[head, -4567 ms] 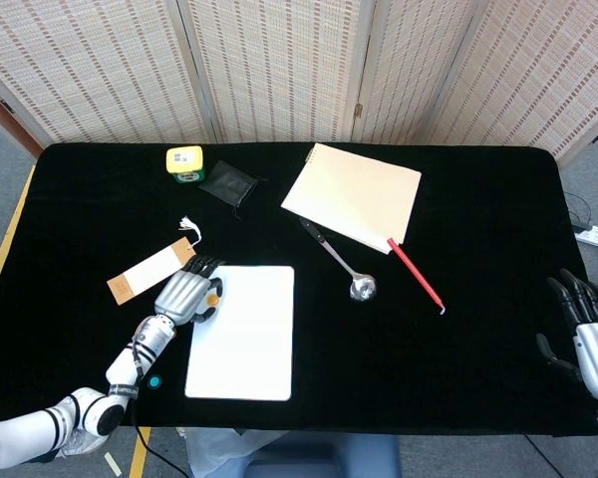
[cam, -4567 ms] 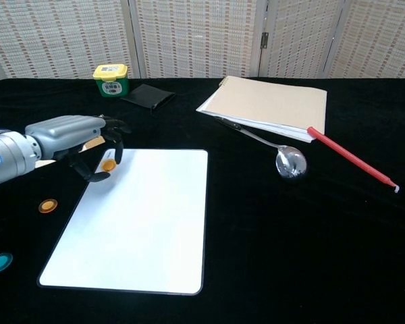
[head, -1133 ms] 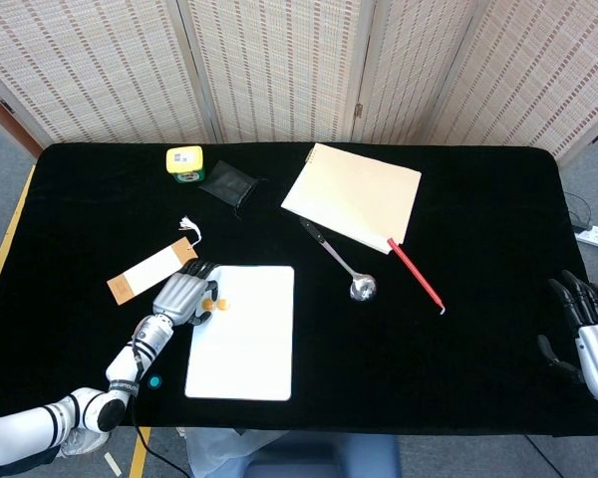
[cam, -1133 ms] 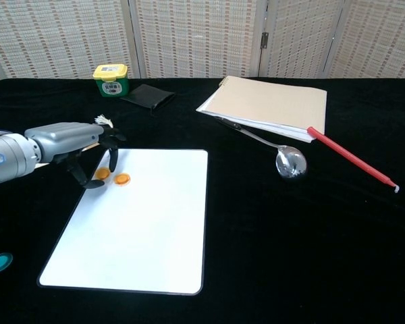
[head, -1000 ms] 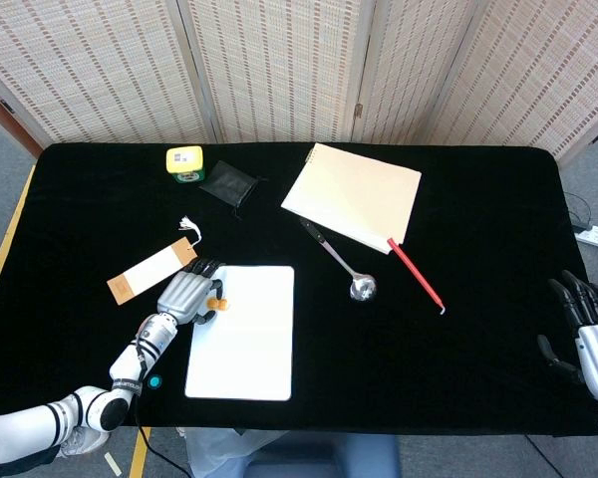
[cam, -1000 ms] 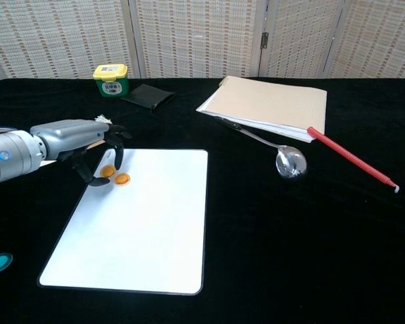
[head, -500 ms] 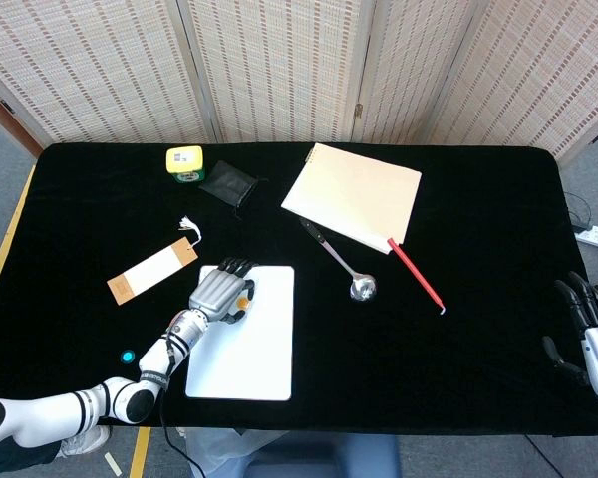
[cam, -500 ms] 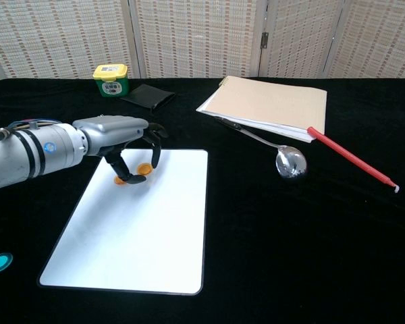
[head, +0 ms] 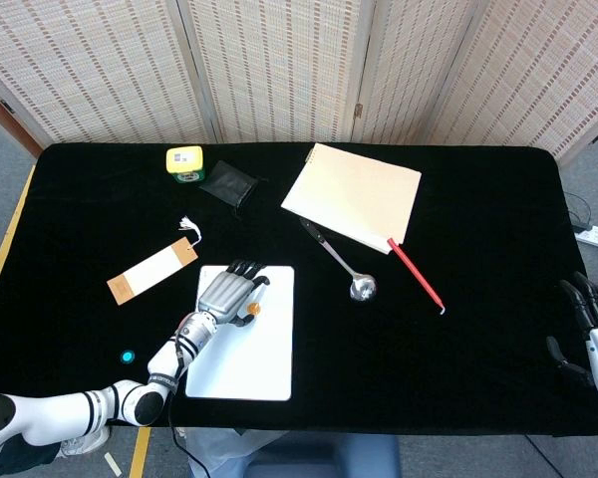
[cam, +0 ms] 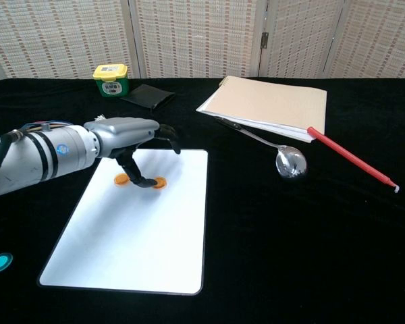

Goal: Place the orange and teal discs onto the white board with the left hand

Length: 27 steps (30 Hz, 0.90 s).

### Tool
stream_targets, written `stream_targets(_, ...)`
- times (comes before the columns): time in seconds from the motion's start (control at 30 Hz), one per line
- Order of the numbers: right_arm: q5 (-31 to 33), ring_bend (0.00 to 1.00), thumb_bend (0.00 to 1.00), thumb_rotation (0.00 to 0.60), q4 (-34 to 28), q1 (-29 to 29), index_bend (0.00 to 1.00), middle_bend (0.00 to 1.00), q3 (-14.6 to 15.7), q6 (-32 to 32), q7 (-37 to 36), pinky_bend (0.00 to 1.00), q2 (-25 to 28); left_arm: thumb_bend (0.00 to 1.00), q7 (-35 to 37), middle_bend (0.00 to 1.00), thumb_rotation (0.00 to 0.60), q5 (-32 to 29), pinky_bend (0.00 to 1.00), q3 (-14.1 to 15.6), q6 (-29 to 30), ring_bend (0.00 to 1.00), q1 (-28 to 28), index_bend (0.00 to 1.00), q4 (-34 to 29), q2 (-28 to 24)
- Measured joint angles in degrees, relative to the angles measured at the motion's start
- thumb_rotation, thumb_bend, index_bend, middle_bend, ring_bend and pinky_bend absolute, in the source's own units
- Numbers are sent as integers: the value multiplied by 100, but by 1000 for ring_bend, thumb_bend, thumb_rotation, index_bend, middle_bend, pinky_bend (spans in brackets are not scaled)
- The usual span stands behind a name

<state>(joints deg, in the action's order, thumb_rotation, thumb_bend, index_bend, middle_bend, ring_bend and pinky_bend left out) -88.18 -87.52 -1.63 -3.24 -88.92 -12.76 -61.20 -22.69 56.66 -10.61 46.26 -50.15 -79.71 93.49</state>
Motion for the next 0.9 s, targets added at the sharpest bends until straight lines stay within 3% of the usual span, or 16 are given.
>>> stream_targets(0.2,-41,0,443,600,-9,-43,28,23,-6,38,27,0,-16,350,437,104,600,414,0,151,399,0,401,413,-262,-525)
stream_targets(0.4,-110,0,443,600,-53,-125,28,23,-7,111,104,0,-37,351,899,104,600,1013,0,526,946,0,982,444,-467,-1077)
stream_targets(0.67,-149,0,443,600,-141,-201,27,23,-8,191,222,0,-33,351,1358,104,600,1690,0,1133,1530,0,1692,445,-438,-1393)
stream_targets(0.9,-177,0,443,600,-173,-249,27,23,-7,229,255,0,-43,352,1602,104,600,1901,0,1409,1869,0,2209,442,-288,-1420)
